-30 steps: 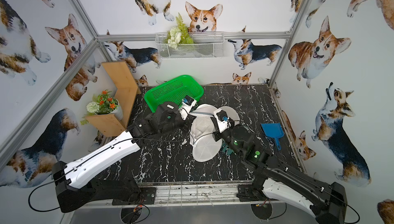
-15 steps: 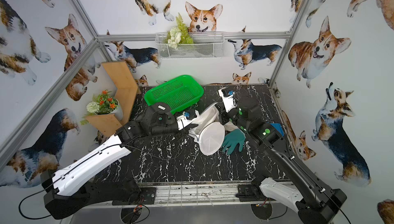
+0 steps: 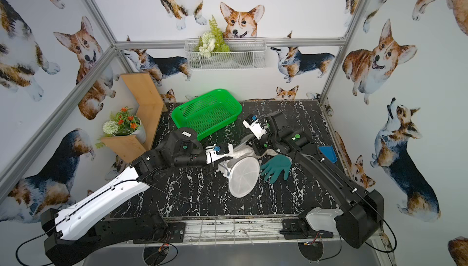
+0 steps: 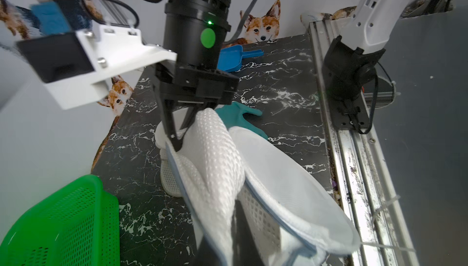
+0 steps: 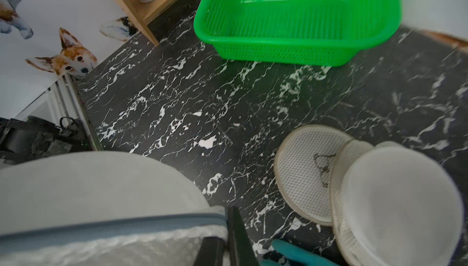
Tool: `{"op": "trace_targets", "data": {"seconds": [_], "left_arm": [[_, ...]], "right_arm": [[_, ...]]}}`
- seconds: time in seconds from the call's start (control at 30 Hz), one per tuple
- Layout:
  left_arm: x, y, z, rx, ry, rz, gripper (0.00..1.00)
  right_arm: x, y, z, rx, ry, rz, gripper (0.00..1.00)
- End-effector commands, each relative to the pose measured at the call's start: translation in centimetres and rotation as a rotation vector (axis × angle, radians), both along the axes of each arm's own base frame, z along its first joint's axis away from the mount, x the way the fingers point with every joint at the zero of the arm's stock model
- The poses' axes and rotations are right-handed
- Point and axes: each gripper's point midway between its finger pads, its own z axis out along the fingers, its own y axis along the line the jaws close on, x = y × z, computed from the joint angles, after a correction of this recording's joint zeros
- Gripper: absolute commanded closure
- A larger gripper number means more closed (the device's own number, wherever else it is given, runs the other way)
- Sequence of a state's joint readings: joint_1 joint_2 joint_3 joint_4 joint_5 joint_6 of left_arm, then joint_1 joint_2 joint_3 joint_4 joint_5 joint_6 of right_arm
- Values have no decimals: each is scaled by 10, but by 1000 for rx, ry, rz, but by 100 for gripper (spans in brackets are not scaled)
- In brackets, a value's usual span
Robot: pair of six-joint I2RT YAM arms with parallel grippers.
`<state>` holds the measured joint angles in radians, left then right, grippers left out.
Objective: Turn the laundry bag inside out
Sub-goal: Turn over the laundry bag.
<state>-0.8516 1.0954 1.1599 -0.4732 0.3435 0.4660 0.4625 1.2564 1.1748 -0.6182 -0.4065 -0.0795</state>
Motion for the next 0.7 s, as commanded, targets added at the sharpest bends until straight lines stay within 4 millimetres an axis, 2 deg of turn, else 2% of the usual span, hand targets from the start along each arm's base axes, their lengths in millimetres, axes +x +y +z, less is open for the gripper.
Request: {"op": "trace_targets", "data": {"seconds": [0.0,0.07,0.17,0.3,0.33,0.4,0.47,0.53,0.6,0.67], "left_arm": [[2,-12,53,-254,-71,1,100],[4,-12,51,-320,-14,33,100],[5,-14,45,-419,104,63,100],[5,-13,46,-576,259,70,100],[5,-12,45,-601,293,66,100],[8,-10,38,-630,375,64,100],[11,-8,28,-632,432,74,100],[15,-6,19,-622,468,84,100],[17,-5,15,-613,482,80,100],[17,-4,16,-607,473,68,100]], "right_arm": [[-1,-11,1,53,42,-81,64],[-5,-10,18,158,30,-85,53],[-16,-13,37,300,26,-89,43],[-27,-29,31,398,75,-152,38],[-26,-35,29,401,78,-186,33],[-14,-61,30,377,68,-341,26],[0,-89,44,317,16,-483,25],[10,-110,67,244,-59,-576,22],[14,-117,92,188,-143,-572,21],[12,-116,109,149,-233,-502,21]]}}
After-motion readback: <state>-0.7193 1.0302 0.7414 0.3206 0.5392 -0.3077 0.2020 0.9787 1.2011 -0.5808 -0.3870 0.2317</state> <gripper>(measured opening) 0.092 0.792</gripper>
